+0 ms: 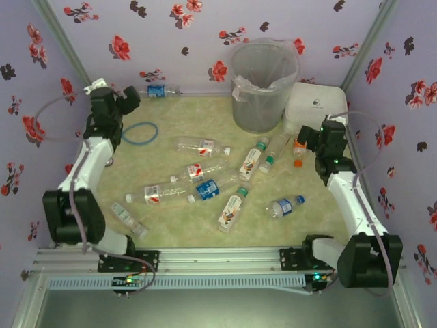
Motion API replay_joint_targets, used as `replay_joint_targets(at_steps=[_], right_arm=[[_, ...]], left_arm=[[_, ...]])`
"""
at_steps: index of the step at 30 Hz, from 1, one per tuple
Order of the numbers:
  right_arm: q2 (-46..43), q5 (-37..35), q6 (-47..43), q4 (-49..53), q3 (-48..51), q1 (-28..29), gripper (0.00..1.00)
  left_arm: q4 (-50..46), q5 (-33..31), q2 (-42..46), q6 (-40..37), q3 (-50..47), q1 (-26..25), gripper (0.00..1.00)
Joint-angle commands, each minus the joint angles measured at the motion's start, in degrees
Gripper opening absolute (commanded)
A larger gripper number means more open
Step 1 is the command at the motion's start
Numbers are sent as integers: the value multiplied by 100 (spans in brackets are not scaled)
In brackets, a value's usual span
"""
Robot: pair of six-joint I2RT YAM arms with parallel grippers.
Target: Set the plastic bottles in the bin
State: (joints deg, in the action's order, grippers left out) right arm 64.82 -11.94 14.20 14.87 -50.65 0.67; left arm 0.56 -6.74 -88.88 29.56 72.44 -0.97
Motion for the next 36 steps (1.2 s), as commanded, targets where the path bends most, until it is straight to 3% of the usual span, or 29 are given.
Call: replay_joint_targets(at_steps=[1,6,12,17,23,36], right_arm=[[-161,400,179,1638,-287,-58,99],[-190,884,121,2085,-707,-75,99],[-330,1172,360,2355,-754,-84,97],[-428,1254,391,2300,-666,-86,93],[-456,1073,259,2459,-700,-84,91],[-529,797,100,2609,-730,-84,87]], left_arm=[[-513,968,-996,1319,672,142,100],[423,1403,-2534,2782,1644,317,100],[241,1641,-4066,3780,3271,319,99],[-177,1597,-5003,4135,4512,361,92],[-721,1641,-5801,4778,5619,361,87],[-1359,1289,-6874,5646,7066,361,79]])
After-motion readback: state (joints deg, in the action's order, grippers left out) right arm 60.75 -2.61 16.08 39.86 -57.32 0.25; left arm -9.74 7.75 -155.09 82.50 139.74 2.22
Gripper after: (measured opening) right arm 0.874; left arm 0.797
